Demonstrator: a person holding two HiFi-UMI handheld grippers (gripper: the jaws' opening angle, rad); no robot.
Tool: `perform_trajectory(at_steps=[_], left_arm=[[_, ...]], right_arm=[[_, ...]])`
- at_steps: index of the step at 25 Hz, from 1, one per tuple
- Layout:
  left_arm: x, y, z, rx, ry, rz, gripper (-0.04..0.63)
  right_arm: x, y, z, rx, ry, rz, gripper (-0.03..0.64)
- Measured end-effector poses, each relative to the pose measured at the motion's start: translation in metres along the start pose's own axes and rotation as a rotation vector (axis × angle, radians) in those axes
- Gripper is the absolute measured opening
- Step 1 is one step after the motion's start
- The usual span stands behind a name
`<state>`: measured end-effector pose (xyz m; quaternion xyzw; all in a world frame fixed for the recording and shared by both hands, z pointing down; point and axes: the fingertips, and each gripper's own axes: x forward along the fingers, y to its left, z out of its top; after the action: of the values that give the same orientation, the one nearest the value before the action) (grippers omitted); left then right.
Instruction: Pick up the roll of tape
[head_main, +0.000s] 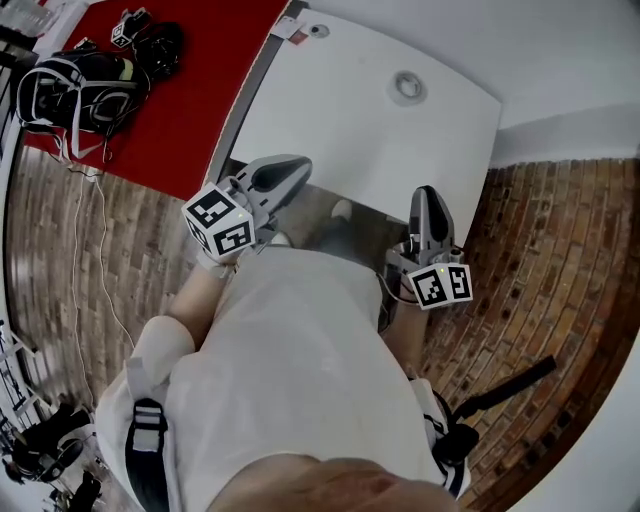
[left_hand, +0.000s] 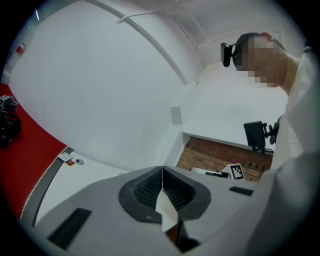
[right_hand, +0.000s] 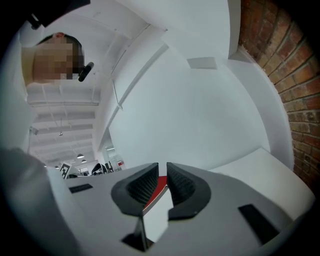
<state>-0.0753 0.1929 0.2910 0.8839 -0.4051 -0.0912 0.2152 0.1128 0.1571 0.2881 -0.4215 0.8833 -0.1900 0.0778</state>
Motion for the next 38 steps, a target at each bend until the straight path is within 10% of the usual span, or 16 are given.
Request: perform_trajectory(at_steps=[24,38], left_arm=[[0.204,0.047,0.002,-0.044,0.050,0.205,0.009],[0.231,0.094,-0.023,-0.156,0.058,0.290,0.009]], right_arm=[[0.128,-0.207,0.060,0.019,0.146,0.152,0.049],[0.178,-0.245,0.076,-0.109,0.244,0.176,0.072]])
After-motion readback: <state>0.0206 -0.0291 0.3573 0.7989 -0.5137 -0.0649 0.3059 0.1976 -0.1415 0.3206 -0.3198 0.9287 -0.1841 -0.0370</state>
